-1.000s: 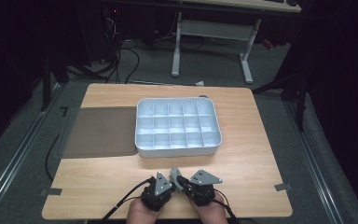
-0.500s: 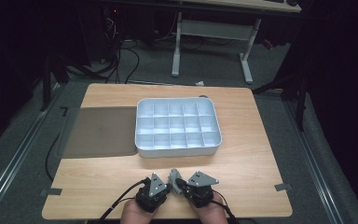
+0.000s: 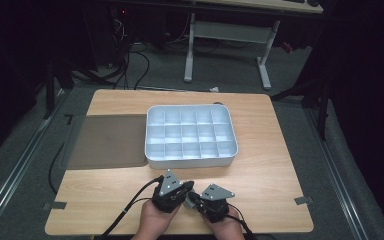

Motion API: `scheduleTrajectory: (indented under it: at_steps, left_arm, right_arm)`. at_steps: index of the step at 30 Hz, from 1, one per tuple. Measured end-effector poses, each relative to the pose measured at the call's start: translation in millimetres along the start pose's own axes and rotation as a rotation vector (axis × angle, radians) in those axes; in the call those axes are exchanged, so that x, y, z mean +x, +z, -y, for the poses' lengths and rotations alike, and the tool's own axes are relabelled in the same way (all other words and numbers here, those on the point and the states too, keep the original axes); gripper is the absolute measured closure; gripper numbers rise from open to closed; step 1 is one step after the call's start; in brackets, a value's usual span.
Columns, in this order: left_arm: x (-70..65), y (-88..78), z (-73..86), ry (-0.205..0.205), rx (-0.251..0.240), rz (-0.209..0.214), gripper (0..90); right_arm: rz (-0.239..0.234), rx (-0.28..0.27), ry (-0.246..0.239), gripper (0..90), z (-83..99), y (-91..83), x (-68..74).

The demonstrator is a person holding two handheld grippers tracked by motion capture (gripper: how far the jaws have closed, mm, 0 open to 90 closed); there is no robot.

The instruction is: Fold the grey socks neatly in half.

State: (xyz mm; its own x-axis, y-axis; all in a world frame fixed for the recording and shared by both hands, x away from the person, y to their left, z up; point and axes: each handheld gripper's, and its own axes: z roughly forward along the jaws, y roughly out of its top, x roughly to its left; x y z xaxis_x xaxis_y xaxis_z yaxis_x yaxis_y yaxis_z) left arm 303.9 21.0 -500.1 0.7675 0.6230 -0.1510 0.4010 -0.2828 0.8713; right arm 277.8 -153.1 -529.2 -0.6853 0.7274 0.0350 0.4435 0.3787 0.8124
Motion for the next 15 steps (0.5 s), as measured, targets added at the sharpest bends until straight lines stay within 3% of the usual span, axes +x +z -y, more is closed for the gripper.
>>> scheduleTrajectory:
  at_steps: [2,6,15]
  left_arm:
    - [2.3,6.9,3.7,0.004,0.037,-0.011,90.0]
    - [15.8,8.8,17.2,-0.04,0.067,-0.03,90.0]
    - [17.8,9.4,25.2,-0.034,0.051,-0.039,90.0]
  right_arm:
    - [-0.001,-0.001,0.001,90.0,0.1,-0.1,0.8]
    - [-0.006,0.002,0.005,90.0,0.3,-0.6,0.5]
    - [-0.001,-0.003,0.007,90.0,0.3,-1.0,0.9]
